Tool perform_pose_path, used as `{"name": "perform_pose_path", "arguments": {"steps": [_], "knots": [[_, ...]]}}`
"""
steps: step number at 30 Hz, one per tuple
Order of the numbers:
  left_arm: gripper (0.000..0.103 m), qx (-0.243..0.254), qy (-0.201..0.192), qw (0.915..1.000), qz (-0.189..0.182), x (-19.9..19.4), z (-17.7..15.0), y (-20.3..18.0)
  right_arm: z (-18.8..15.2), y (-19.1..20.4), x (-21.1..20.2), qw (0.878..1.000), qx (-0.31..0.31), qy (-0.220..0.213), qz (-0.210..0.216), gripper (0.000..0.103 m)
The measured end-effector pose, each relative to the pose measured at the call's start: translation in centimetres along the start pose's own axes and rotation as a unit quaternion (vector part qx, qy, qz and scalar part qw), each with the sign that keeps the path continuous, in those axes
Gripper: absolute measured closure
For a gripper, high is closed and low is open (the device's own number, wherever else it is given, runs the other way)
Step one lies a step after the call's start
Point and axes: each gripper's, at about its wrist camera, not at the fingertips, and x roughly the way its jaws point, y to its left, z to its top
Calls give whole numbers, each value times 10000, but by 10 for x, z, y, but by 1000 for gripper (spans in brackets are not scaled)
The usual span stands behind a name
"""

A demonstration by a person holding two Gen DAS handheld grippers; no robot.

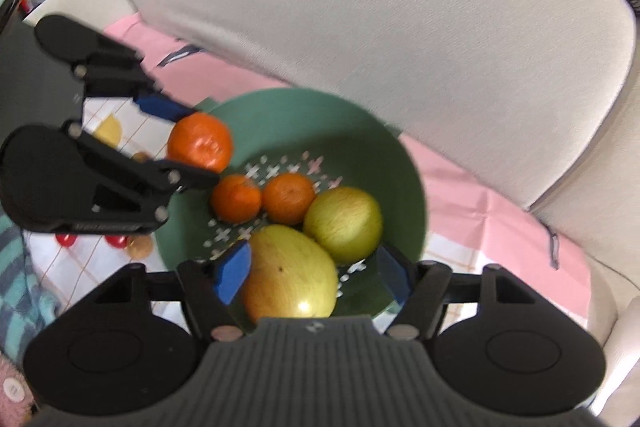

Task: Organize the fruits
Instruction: 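Lower both fruits into the colander and open both tools, then withdraw both open tools toward the cherry tomatoes on the cloth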

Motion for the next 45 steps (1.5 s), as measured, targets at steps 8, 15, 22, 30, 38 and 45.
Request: {"name": "perform_pose_path", "arguments": {"steps": [8, 15, 22, 30, 38, 45], "knots": [[53, 406, 289, 9973, -536, 8, 3, -25, -5, -20, 4, 9977, 646, -192, -27, 45], [53, 315, 744, 9948, -619, 28, 2, -35, -10, -19, 7, 9966, 781, -257, 58, 45], [53, 233, 844, 9941, -646, 35, 4, -37, -15, -17, 15, 9969, 761, -173, 139, 45], [49, 112, 874, 9942, -621, 35, 2, -35, -16, -11, 17, 9973, 719, -109, 132, 45], [41, -262, 707, 9944, -740, 17, -7, -22, -18, -5, 14, 9974, 708, -94, 60, 40], [41, -383, 260, 9970, -613, -18, -18, -18, -19, 3, 4, 9965, 799, -237, 5, 33]]}}
